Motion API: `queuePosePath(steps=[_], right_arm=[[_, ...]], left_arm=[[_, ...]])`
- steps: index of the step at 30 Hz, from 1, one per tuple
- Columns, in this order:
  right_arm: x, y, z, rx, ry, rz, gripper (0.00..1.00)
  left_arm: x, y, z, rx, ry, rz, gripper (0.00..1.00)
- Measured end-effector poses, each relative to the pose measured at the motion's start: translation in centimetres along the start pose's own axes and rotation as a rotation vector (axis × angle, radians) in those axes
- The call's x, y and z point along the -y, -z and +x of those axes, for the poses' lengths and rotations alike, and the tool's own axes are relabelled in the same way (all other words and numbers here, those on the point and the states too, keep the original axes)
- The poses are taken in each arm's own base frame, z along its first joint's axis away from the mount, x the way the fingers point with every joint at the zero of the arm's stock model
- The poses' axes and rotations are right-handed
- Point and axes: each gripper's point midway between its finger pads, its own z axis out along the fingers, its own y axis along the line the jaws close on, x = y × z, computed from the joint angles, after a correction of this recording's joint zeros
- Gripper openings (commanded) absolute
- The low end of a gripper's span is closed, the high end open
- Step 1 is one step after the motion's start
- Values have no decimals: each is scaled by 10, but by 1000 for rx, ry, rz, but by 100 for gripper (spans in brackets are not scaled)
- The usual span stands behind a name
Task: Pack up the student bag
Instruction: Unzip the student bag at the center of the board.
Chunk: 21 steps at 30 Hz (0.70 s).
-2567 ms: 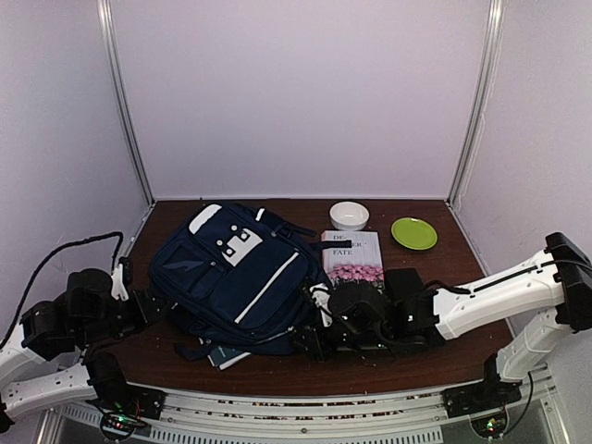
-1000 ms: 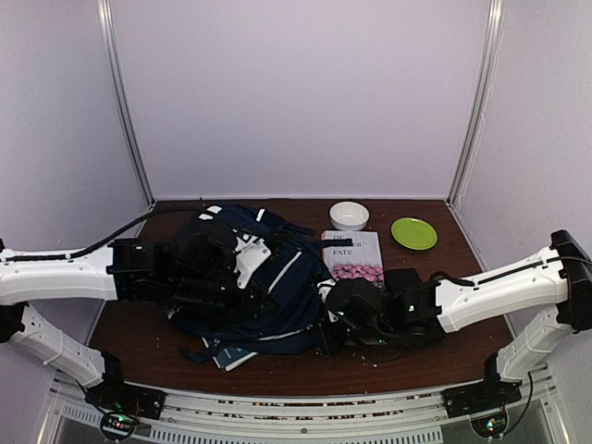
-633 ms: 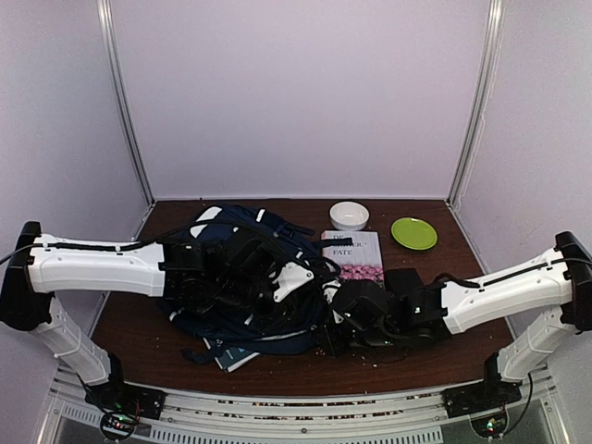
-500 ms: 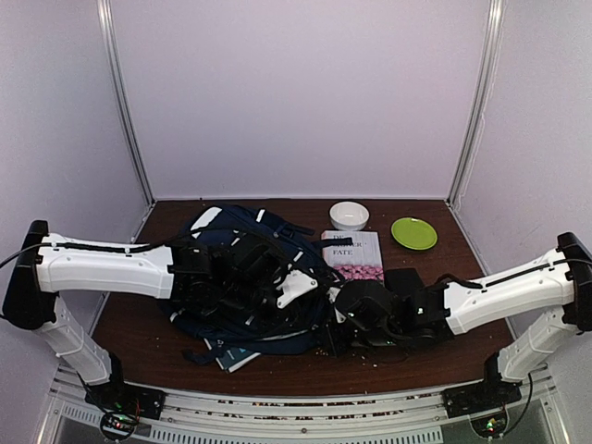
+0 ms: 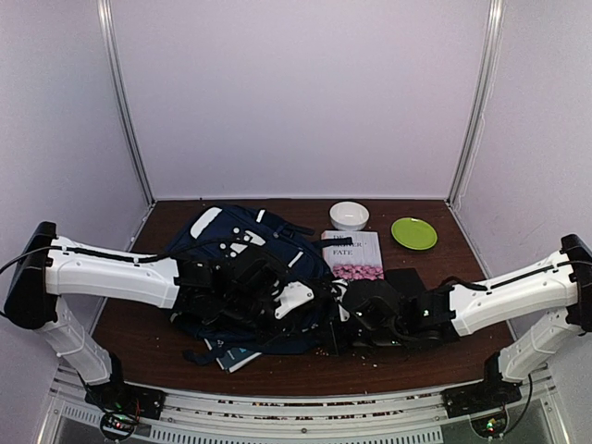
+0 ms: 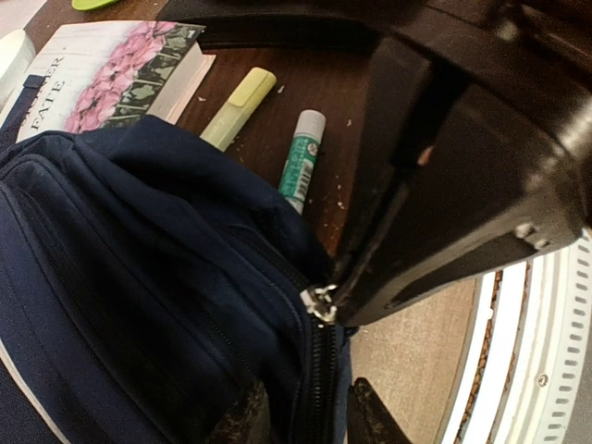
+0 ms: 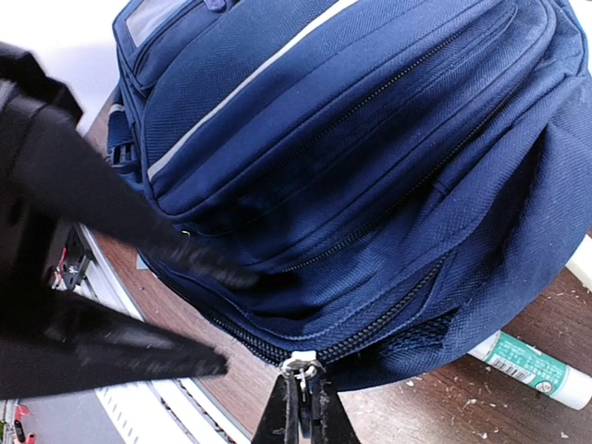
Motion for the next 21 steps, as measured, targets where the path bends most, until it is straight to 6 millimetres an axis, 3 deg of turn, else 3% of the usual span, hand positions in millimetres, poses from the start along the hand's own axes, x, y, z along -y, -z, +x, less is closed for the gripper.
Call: queuePosePath(steps=[5,12,21], right_arm=[[0,3,0,4,-17,-13,0],[-2,6,-2,12,-28,-25,0],[-3,6,-2,15,-38,-33,0]], left_arm=[[-11,0,0,21,16,-40,58],[-16,24,-20,107,4,-79,59],[-11,3,-4,43,2,-41,60]])
